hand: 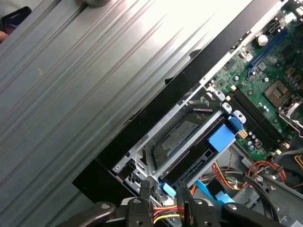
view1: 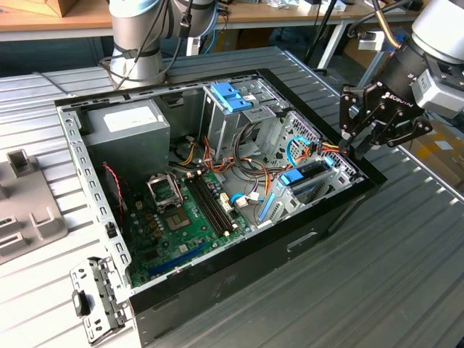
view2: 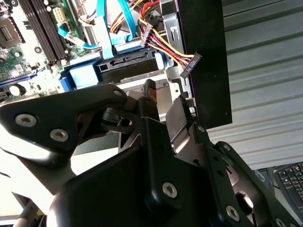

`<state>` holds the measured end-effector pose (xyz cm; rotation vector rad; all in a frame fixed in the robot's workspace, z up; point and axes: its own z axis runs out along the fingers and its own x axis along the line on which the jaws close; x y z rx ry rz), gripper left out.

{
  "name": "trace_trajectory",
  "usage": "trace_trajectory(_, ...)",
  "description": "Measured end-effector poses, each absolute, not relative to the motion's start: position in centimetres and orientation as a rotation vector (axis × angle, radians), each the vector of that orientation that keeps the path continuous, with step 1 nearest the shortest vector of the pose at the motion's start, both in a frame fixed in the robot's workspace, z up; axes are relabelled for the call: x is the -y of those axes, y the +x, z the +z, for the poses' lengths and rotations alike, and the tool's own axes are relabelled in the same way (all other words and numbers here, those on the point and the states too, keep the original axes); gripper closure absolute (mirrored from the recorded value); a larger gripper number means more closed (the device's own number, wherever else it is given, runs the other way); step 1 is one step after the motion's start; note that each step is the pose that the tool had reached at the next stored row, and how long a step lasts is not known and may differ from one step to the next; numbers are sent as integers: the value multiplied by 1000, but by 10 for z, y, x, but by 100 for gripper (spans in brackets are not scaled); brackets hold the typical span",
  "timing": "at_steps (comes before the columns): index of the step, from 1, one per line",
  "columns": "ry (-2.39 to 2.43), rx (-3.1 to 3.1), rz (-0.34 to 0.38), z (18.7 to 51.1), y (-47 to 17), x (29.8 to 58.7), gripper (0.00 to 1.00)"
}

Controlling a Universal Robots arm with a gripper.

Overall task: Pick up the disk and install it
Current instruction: 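Insert the first disk wire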

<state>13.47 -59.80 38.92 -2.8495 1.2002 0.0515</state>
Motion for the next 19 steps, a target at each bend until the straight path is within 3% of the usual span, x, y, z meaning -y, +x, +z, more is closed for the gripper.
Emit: trace_trajectory(19, -2849, -1200, 49, 387, 146, 598, 64)
